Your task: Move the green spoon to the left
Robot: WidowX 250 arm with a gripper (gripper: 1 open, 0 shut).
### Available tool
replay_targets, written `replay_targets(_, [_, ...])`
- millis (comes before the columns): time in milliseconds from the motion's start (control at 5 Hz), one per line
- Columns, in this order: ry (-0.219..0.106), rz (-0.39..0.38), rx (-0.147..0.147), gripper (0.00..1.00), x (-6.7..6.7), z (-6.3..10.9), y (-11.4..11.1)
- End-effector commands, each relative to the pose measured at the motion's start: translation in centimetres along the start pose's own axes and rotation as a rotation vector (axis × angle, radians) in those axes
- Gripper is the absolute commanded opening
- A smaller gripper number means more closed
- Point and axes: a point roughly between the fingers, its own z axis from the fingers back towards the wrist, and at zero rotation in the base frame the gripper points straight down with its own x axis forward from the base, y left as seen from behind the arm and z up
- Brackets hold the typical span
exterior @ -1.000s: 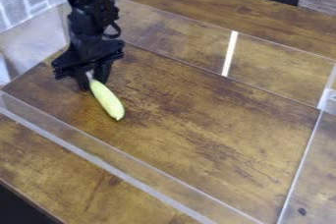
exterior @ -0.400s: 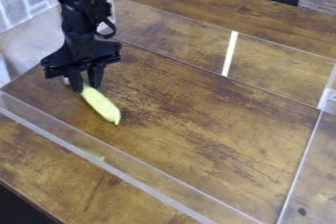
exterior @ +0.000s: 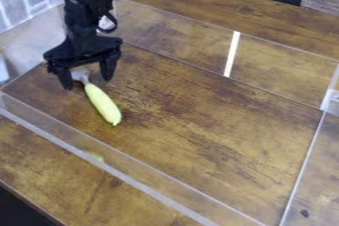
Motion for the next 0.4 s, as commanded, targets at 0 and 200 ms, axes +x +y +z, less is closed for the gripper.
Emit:
replay_targets(0, [-0.036, 0.057, -0.015, 1.0, 0.59, 1.68, -1.3])
replay_targets(200, [-0.018, 0.09, 0.001, 1.0, 0.74, 1.48, -0.57])
